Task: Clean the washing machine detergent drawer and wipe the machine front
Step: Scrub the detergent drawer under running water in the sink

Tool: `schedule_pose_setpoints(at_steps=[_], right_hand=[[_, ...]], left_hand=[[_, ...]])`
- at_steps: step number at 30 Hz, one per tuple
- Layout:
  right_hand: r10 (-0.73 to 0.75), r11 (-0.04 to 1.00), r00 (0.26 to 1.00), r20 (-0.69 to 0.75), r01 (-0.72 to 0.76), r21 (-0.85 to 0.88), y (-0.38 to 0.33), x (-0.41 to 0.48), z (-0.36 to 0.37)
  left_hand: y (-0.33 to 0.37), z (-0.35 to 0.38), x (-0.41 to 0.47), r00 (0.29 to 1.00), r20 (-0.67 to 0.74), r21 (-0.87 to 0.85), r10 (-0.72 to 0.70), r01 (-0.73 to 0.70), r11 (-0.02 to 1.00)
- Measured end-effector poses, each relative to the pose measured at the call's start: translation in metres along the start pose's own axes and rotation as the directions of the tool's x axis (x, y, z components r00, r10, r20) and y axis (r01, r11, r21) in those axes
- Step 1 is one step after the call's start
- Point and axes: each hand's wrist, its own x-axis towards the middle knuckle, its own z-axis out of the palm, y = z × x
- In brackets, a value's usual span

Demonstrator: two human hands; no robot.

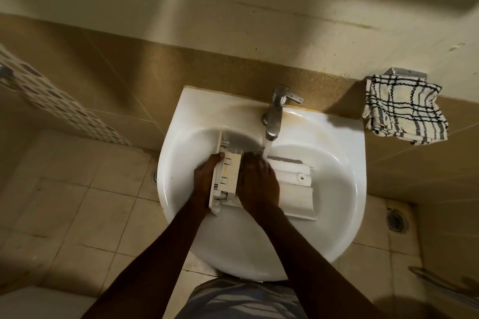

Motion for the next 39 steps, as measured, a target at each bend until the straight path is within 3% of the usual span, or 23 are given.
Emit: schedule_pose_setpoints(at_steps=[4,9,11,15,19,21,23,26,30,33,36,39], right_hand=[[-0.174,0.978,0.980,0.093,0.183,-0.103,0.030,-0.039,-0.015],[0.066,0.969,0.988,-0.140,-0.097,-0.227,0.077,-0.020,-0.026],[0.076,0.976,0.980,-0.184,-0.111,-0.188,0.064,-0.002,-0.021],[-0.045,0.995,0.998,0.050,0.049,-0.088,0.012,0.025,-0.009],[-0.134,0.985,0.982,0.132,0.147,-0.093,0.031,0.028,-0.020],[-0.064,0.981,0.995,0.079,0.077,-0.179,0.064,0.027,-0.035],[0.109,0.966,0.994,0.020,-0.101,-0.237,0.094,0.026,-0.049],[0.231,0.926,0.972,0.029,-0.211,-0.314,0.090,0.028,-0.049],[0.067,0.994,0.997,0.034,-0.063,-0.092,0.016,0.026,-0.020],[-0.023,0.999,1.000,0.018,0.022,0.045,-0.002,0.008,-0.007],[-0.146,0.988,0.987,0.065,0.148,-0.039,0.022,-0.019,-0.018],[-0.070,0.982,0.997,0.037,0.075,-0.176,0.064,-0.026,-0.035]], left_hand=[[-0.002,0.000,0.001,1.000,0.003,-0.048,-0.030,0.030,0.998],[-0.001,0.001,0.001,0.998,0.035,-0.116,-0.045,0.049,0.992],[0.000,0.000,0.001,0.998,0.043,-0.114,-0.053,0.057,0.992],[0.001,0.001,0.000,0.999,0.010,-0.078,-0.043,0.044,0.996],[-0.001,0.001,0.001,0.999,-0.005,-0.084,-0.037,0.037,0.996],[-0.003,0.000,0.002,1.000,0.004,-0.101,-0.023,0.023,0.995],[-0.001,0.002,0.001,1.000,0.010,-0.105,-0.004,0.005,0.994],[-0.002,0.003,0.001,0.999,0.043,-0.090,0.012,-0.008,0.996],[-0.002,0.001,0.004,1.000,0.026,-0.068,0.017,-0.015,0.998],[-0.004,0.001,0.006,0.999,0.007,-0.044,0.035,-0.034,0.998],[-0.006,0.000,0.006,1.000,0.006,-0.052,-0.006,0.006,0.999],[-0.008,-0.002,0.009,0.999,0.041,-0.105,-0.011,0.015,0.994]])
